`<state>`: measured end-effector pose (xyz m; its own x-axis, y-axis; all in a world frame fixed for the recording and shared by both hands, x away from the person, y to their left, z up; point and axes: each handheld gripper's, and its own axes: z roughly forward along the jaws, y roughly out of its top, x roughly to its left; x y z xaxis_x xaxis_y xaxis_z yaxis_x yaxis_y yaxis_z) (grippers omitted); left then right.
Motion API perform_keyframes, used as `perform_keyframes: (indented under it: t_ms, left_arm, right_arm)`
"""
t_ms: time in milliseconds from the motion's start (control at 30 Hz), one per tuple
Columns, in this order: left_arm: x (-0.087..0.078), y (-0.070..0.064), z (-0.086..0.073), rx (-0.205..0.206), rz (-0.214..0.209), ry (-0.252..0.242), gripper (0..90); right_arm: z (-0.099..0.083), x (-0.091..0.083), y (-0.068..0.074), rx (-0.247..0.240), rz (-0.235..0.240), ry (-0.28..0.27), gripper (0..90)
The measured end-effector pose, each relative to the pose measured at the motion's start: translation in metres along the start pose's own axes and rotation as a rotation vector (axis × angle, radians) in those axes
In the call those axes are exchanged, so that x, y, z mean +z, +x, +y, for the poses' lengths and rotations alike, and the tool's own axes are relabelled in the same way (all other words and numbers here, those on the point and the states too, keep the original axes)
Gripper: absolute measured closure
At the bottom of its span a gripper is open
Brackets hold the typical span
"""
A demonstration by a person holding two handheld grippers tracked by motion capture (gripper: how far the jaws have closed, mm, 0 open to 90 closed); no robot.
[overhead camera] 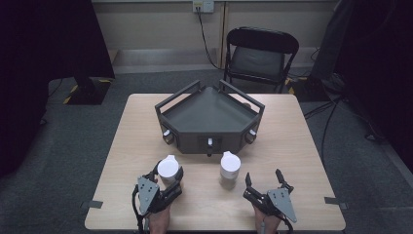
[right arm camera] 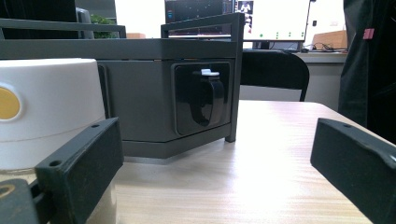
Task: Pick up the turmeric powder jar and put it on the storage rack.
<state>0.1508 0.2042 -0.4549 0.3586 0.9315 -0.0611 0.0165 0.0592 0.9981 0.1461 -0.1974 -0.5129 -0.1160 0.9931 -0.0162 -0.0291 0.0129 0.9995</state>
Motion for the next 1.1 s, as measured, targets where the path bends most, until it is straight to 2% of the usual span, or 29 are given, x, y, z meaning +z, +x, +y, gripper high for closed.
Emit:
perform_keyframes:
  t_ms: [467,833,1100]
  left_arm:
    - [0.011,0.004,0.016,-0.003,-0.037,-0.008,30.7]
    - [0.031,0.007,0.038,0.023,-0.076,-0.018,30.7]
    - [0.046,0.01,0.059,0.028,-0.083,-0.029,30.8]
  right_arm:
    - [0.0,0.0,0.0,0.0,0.0,0.0,1.3]
    - [0.0,0.0,0.0,0.0,0.0,0.0,1.3]
    - [0.0,0.0,0.0,0.0,0.0,0.0,1.3]
